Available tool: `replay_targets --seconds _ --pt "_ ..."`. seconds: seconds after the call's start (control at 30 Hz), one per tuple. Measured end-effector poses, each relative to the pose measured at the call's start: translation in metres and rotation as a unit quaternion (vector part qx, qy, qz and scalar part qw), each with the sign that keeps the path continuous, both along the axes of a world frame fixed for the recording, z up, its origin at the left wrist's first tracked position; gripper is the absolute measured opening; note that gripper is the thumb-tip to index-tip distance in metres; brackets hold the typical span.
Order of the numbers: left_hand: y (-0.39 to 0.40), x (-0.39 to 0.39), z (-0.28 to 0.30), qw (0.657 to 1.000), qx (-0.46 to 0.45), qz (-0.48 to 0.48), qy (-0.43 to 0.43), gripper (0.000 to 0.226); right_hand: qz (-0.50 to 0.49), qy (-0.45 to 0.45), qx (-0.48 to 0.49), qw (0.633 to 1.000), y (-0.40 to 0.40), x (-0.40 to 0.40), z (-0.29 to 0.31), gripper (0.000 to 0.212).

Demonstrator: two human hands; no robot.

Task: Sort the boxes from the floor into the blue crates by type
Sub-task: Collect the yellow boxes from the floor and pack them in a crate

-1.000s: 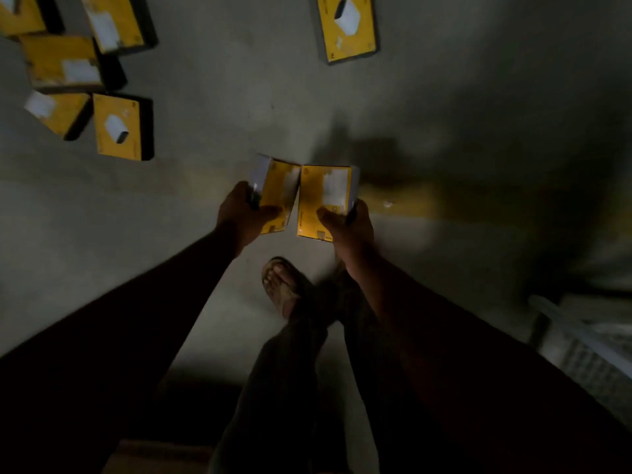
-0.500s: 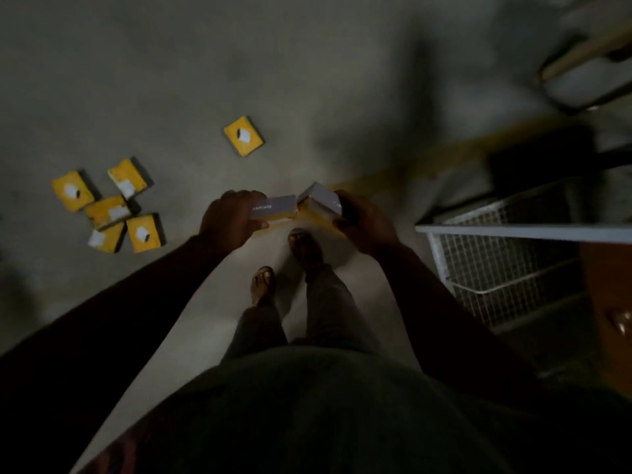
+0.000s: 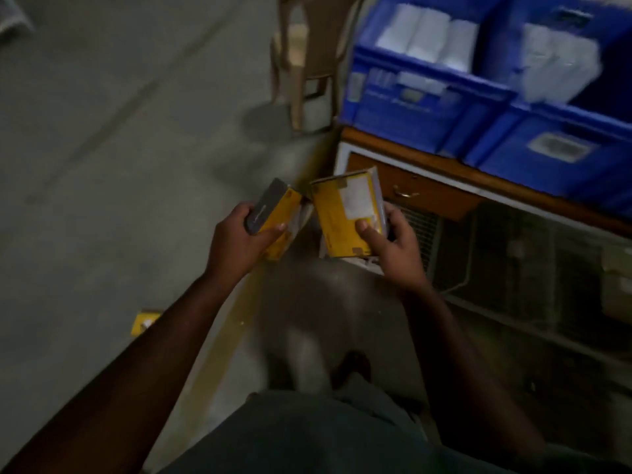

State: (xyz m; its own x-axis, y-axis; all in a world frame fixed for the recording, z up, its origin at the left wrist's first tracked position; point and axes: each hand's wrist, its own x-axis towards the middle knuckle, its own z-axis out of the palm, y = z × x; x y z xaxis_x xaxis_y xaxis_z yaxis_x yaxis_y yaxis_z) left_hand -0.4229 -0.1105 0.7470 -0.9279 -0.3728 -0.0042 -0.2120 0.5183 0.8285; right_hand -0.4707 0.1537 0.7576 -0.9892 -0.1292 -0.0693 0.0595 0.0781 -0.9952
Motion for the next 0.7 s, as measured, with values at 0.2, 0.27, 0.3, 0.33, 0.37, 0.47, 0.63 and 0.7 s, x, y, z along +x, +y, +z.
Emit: replay_targets --seconds 0.2,0.27,0.3,0.33,0.37,0.47,0.63,0.7 --pt "0.174 -0.09 0.075 0.99 0.0 -0.118 0.077 0.045 -0.156 0.08 -0.024 0.984 0.175 -0.009 0.076 0.047" --pt "0.243 -0.111 0.098 0.981 0.007 -0.159 0.114 0.043 -0.19 0.095 -0.011 0.977 0.234 -0.014 0.098 0.047" --pt "0.276 -0.121 0.109 0.976 0.015 -0.181 0.124 0.043 -0.21 0.098 -0.002 0.973 0.26 -0.017 0.109 0.047" --pt "0.306 -0.132 0.12 0.971 0.019 -0.197 0.134 0.044 -0.227 0.103 0.005 0.968 0.284 -0.02 0.121 0.049" --pt "0.334 -0.144 0.13 0.967 0.019 -0.21 0.143 0.047 -0.244 0.114 0.006 0.963 0.305 -0.025 0.133 0.05" --pt "0.402 -0.183 0.158 0.952 0.028 -0.255 0.164 0.051 -0.308 0.132 -0.035 0.941 0.359 -0.042 0.159 0.045" --pt "0.48 -0.254 0.199 0.923 -0.012 -0.321 0.21 0.055 -0.351 0.156 -0.037 0.923 0.429 -0.094 0.18 0.047" --pt "0.504 -0.288 0.208 0.916 -0.02 -0.338 0.216 0.054 -0.359 0.165 -0.026 0.918 0.455 -0.12 0.184 0.054"
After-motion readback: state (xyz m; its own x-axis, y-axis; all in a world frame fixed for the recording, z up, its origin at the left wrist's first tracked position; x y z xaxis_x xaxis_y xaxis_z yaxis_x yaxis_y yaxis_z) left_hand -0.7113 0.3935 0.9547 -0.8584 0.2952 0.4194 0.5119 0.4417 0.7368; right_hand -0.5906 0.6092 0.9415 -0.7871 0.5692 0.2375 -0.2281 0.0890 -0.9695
